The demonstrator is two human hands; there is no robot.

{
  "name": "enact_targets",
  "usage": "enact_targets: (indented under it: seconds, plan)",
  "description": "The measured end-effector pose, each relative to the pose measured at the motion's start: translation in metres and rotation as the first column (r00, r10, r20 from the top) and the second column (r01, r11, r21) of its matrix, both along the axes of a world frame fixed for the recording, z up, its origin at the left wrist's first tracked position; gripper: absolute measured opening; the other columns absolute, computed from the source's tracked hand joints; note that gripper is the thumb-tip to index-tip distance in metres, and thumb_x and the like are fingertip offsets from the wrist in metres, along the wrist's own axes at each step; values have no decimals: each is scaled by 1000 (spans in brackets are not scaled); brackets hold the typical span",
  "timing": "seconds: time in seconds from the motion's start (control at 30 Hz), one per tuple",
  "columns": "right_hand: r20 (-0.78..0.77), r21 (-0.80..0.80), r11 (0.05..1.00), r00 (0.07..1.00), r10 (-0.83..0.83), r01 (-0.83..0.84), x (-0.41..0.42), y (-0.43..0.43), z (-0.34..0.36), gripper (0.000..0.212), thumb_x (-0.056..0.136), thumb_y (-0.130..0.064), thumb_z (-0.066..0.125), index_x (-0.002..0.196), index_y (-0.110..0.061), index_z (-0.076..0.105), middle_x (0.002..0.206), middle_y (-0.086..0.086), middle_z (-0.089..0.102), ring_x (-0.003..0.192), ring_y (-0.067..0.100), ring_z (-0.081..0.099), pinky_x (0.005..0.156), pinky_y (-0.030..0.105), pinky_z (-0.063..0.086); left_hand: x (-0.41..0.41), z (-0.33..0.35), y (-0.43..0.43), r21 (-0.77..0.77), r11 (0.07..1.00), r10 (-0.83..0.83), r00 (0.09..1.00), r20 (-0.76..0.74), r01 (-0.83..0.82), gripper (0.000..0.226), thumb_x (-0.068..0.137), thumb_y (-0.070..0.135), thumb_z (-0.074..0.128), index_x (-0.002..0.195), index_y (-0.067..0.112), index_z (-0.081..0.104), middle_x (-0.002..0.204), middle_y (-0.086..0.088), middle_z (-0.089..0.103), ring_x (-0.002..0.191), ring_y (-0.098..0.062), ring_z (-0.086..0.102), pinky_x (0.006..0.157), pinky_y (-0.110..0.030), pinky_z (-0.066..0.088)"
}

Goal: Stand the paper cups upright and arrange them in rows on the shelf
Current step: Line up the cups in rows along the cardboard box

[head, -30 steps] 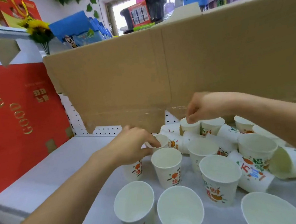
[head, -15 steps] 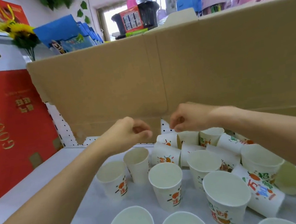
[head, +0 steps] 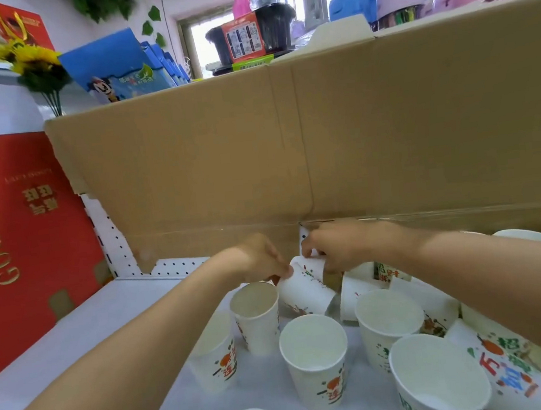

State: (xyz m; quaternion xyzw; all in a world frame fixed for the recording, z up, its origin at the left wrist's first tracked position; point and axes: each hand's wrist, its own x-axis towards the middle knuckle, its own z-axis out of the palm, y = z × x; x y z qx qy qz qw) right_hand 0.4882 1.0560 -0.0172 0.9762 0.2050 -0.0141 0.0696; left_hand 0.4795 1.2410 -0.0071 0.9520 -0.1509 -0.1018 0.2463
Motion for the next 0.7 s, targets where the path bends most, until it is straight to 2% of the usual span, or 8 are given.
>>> enact_targets:
  seconds: [0.07,0.13,0.23,0.3,0.37,0.47,0.6,0.7]
  plan:
    - [140,-22,999,989,43,-41,0,3,-1,27,85,-23,59,111,-23,62,104,-1,64,89,23,59,55,27,33,3,4,5,-36,999,4,996,86,-1,16,83,24,70,70,16,70,73,0,65,67,-18,54,63,-24,42]
    - [292,-45,999,956,38,-26,-1,5,1,11,87,-17,51,82,-17,61,81,-1,62,80,27,59,57,28,38,5,6,9,-7,1000,-10,976,220,12,14,85,23,68,72,21,72,71,7,65,68,-13,57,61,-23,44]
    - [406,12,997,911,-72,74,-2,7,10,25,89,-15,47,65,-18,41,61,-5,38,68,24,48,59,29,38,10,1,15,262,964,-103,859,502,-38,16,89,29,58,81,25,72,82,9,69,81,-17,62,76,-29,43]
    - [354,118,982,918,-177,144,-2,8,16,28,89,-18,52,63,-18,41,63,-4,41,70,24,50,61,30,39,17,-9,20,388,918,-198,750,631,-83,19,89,31,52,84,25,69,83,6,70,82,-20,61,78,-30,35]
    - [219,203,954,939,-266,222,0,9,19,31,88,-22,56,61,-19,41,64,-3,46,72,25,54,64,31,44,22,-19,24,445,892,-262,708,655,-82,20,88,32,51,83,22,67,79,4,69,78,-20,61,79,-30,34]
    - [99,204,936,945,-313,288,0,11,19,32,88,-25,58,62,-20,41,64,-3,47,71,22,53,65,30,41,25,-22,26,464,885,-284,742,607,-41,17,87,33,54,82,26,68,81,6,69,80,-19,61,86,-32,37]
    - [77,190,936,946,-314,295,-7,9,19,35,92,-34,57,64,-20,42,66,-4,50,68,18,52,65,29,41,19,-10,22,405,914,-257,780,571,5,21,92,42,53,101,34,70,96,14,70,90,-13,61,87,-31,36]
    - [117,301,914,940,-320,273,-20,-7,33,31,93,-40,55,70,-20,58,64,-5,56,67,16,58,65,29,45,6,0,5,284,956,-240,770,591,80,19,94,38,53,102,34,69,101,15,69,95,-10,61,88,-32,37]
